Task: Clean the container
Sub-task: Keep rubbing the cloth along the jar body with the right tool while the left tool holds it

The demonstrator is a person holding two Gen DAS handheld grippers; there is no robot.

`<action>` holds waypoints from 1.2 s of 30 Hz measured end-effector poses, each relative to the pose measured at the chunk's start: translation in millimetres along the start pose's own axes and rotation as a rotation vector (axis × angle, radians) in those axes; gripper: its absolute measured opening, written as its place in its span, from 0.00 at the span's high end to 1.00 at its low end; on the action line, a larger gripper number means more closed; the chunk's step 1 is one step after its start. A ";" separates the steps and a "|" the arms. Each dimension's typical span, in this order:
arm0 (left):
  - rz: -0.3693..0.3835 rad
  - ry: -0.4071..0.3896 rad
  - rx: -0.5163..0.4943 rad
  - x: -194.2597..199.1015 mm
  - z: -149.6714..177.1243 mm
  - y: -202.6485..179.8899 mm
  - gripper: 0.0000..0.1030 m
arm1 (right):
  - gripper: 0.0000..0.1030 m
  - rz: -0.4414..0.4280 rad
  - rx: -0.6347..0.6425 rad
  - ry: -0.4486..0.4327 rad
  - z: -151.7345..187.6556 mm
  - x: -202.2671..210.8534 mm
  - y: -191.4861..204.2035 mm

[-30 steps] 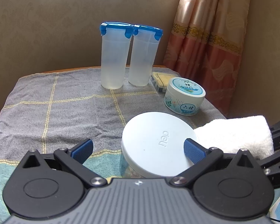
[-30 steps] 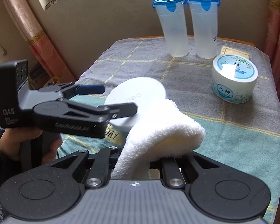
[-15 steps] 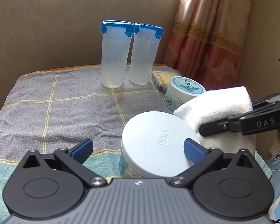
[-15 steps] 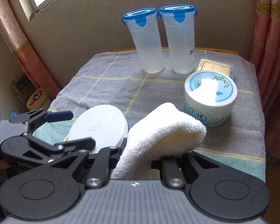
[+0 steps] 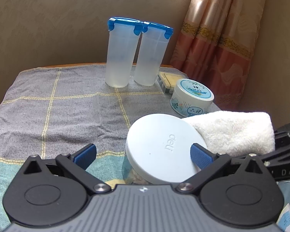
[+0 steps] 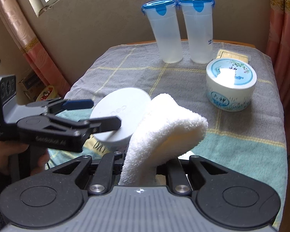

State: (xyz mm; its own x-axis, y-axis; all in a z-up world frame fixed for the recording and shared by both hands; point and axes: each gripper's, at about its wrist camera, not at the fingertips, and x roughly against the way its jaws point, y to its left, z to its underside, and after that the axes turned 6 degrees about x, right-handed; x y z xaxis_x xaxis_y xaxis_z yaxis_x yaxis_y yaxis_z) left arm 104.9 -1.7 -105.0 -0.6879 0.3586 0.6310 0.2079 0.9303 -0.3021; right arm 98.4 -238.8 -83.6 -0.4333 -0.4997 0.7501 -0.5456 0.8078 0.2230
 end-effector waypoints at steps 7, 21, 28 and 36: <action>-0.002 -0.002 0.002 0.4 0.6 0.0 0.00 | 0.83 -0.028 0.026 0.016 11.4 2.3 20.5; 0.005 -0.005 0.002 0.3 0.7 1.7 0.00 | 0.83 -0.035 0.000 0.006 6.7 2.7 12.1; 0.004 -0.011 0.006 0.5 1.3 2.1 0.00 | 0.83 -0.004 0.032 0.005 -14.1 -4.0 -5.9; 0.021 0.000 0.014 -0.8 0.1 5.4 0.00 | 0.83 0.047 0.094 0.007 -37.0 -11.9 -17.1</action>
State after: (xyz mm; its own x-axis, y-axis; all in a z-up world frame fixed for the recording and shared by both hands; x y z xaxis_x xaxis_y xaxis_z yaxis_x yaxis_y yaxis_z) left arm 106.5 3.0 -107.3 -0.6835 0.3780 0.6244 0.2127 0.9215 -0.3250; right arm 139.4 -235.1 -73.3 -0.4551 -0.4600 0.7624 -0.5901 0.7970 0.1285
